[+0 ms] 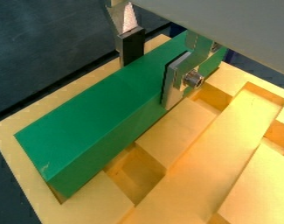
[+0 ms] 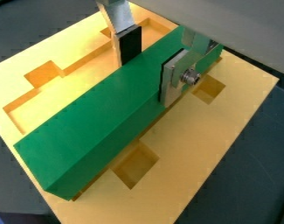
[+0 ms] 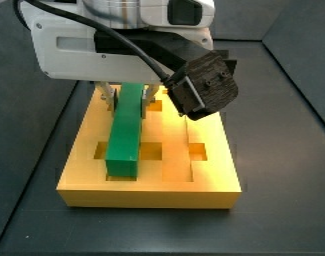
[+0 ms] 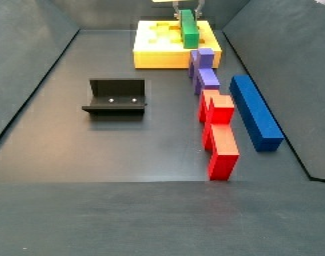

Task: Pick up the green object. Move up. Move to above the board. Insert the green object.
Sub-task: Insert the green object.

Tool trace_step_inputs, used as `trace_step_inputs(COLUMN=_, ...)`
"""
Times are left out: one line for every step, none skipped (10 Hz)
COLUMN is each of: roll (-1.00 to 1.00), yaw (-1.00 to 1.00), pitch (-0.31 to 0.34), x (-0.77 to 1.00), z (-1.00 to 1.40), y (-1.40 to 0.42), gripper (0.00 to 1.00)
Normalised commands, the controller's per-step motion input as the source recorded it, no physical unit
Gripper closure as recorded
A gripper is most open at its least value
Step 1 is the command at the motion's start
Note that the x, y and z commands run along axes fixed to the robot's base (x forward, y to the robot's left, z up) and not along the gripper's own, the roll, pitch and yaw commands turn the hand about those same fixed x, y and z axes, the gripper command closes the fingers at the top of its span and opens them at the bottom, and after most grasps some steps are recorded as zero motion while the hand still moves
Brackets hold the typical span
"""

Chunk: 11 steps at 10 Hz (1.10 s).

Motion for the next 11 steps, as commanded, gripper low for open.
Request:
trace_step_inputs(roll=0.00, yaw=-0.19, pitch=-0.047, x=0.00, z=-0.05, y=-0.01, gripper=1.00)
trace_step_inputs(roll=0.00, yaw=-0.09, pitch=-0.023, x=0.00, z=-0.09, y=-0.03, gripper=1.00)
trace_step_inputs(roll=0.01, yaw=-0.05, pitch=-0.016, x=0.00, z=-0.14, y=-0.03, gripper=1.00)
trace_step_inputs(roll=0.04, yaw=0.00, pitch=-0.013, x=0.00, z=-0.18, y=-0.10, gripper=1.00)
trace_step_inputs(roll=0.06, yaw=0.05, pitch=0.000, x=0.16, z=-0.21, y=-0.09, gripper=1.00)
trace_step_inputs(roll=0.04, yaw=0.02, pitch=0.000, x=0.14, z=-0.23, y=-0.05, gripper=1.00)
trace_step_inputs(roll=0.03, yaw=0.00, pitch=-0.003, x=0.00, z=-0.25, y=-0.04, gripper=1.00)
trace_step_inputs(roll=0.03, yaw=0.05, pitch=-0.011, x=0.00, z=-0.20, y=0.00, gripper=1.00)
trace_step_inputs(roll=0.00, yaw=0.07, pitch=0.000, x=0.00, z=-0.19, y=0.00, gripper=1.00)
trace_step_inputs(roll=0.00, yaw=0.04, pitch=0.000, x=0.04, z=-0.15, y=0.00, gripper=1.00)
trace_step_inputs(roll=0.00, yaw=0.01, pitch=0.000, x=0.01, z=-0.08, y=0.00, gripper=1.00)
